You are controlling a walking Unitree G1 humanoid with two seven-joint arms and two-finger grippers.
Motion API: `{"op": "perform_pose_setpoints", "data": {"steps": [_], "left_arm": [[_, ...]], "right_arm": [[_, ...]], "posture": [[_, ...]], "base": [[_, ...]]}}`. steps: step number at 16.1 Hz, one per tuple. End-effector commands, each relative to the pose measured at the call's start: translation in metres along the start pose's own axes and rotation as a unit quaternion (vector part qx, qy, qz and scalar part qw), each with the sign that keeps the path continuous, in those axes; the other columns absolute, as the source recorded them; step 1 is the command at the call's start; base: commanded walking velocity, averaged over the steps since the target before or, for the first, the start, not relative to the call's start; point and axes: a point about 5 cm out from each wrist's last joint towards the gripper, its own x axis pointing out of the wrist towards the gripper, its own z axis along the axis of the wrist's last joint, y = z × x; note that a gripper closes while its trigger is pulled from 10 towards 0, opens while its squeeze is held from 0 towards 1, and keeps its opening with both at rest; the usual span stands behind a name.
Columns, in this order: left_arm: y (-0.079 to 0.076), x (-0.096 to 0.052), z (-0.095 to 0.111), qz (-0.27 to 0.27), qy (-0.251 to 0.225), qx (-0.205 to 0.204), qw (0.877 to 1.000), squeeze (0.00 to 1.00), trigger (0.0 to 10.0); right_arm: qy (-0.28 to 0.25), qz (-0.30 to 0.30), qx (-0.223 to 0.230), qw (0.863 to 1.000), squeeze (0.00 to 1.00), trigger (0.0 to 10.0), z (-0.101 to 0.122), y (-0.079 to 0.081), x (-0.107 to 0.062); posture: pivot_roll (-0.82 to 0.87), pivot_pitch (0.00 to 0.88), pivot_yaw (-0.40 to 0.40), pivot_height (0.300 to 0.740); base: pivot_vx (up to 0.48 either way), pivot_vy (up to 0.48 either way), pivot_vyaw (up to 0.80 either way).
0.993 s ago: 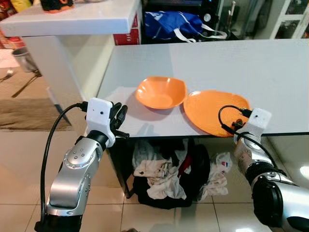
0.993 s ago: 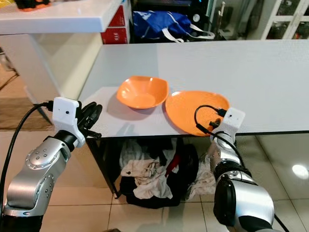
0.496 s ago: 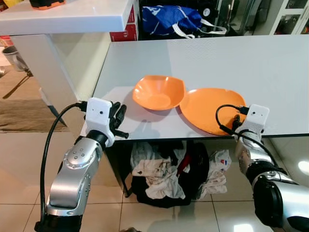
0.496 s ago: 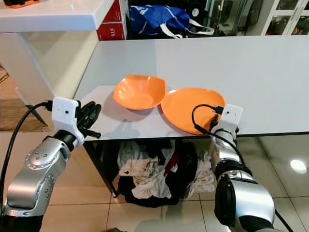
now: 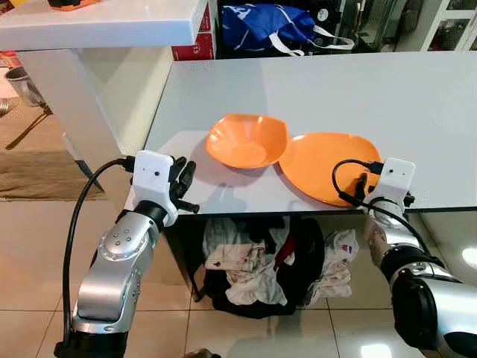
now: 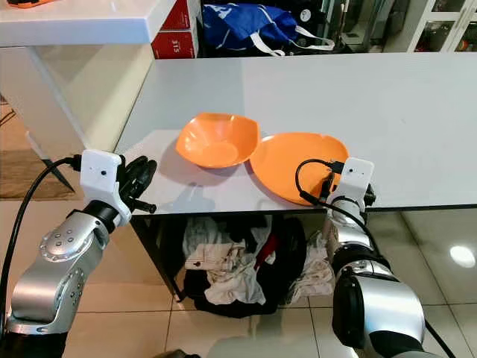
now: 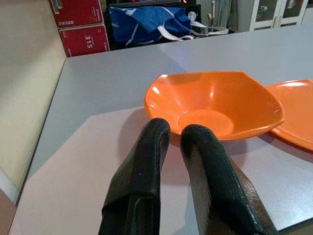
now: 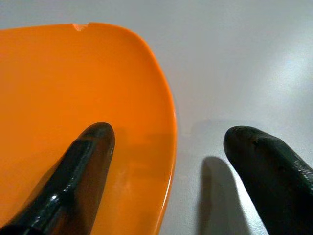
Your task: Setting the table
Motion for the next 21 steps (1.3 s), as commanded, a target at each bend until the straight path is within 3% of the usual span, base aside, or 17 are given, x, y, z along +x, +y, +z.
{"op": "perform_pose_setpoints", "data": {"steps": [1, 13, 17, 18, 19, 21], "left_arm": [[0.000, 0.000, 0.002, 0.002, -0.005, 0.005, 1.000, 0.00, 10.0], [0.001, 0.001, 0.003, 0.003, -0.010, 0.006, 1.000, 0.00, 10.0], [0.001, 0.002, 0.004, 0.003, -0.012, 0.007, 1.000, 0.00, 10.0], [0.000, 0.003, 0.004, 0.003, -0.013, 0.006, 1.000, 0.00, 10.0], [0.000, 0.003, 0.004, 0.003, -0.014, 0.005, 1.000, 0.00, 10.0], [0.000, 0.004, 0.005, 0.003, -0.016, 0.005, 1.000, 0.00, 10.0]], "right_arm": [[0.002, 0.005, -0.005, 1.000, 1.00, 10.0, 0.001, 0.006, -0.001], [-0.022, 0.008, -0.024, 0.999, 1.00, 10.0, 0.008, 0.009, 0.000], [-0.041, 0.006, -0.053, 0.998, 1.00, 10.0, 0.014, 0.010, 0.000], [-0.052, 0.008, -0.060, 0.997, 0.68, 10.0, 0.018, 0.011, 0.001], [-0.062, 0.008, -0.061, 0.996, 0.00, 10.0, 0.022, 0.012, 0.001], [-0.073, 0.009, -0.064, 0.995, 0.00, 10.0, 0.027, 0.014, 0.001]], "posture": [[0.06, 0.000, 0.077, 0.740], [0.06, 0.000, 0.077, 0.740], [0.06, 0.000, 0.076, 0.740], [0.05, 0.000, 0.076, 0.740], [0.05, 0.000, 0.075, 0.740], [0.05, 0.000, 0.074, 0.740]], "base": [[0.000, 0.000, 0.00], [0.000, 0.000, 0.00], [0.000, 0.000, 0.00], [0.000, 0.000, 0.00], [0.000, 0.000, 0.00], [0.000, 0.000, 0.00]]}}
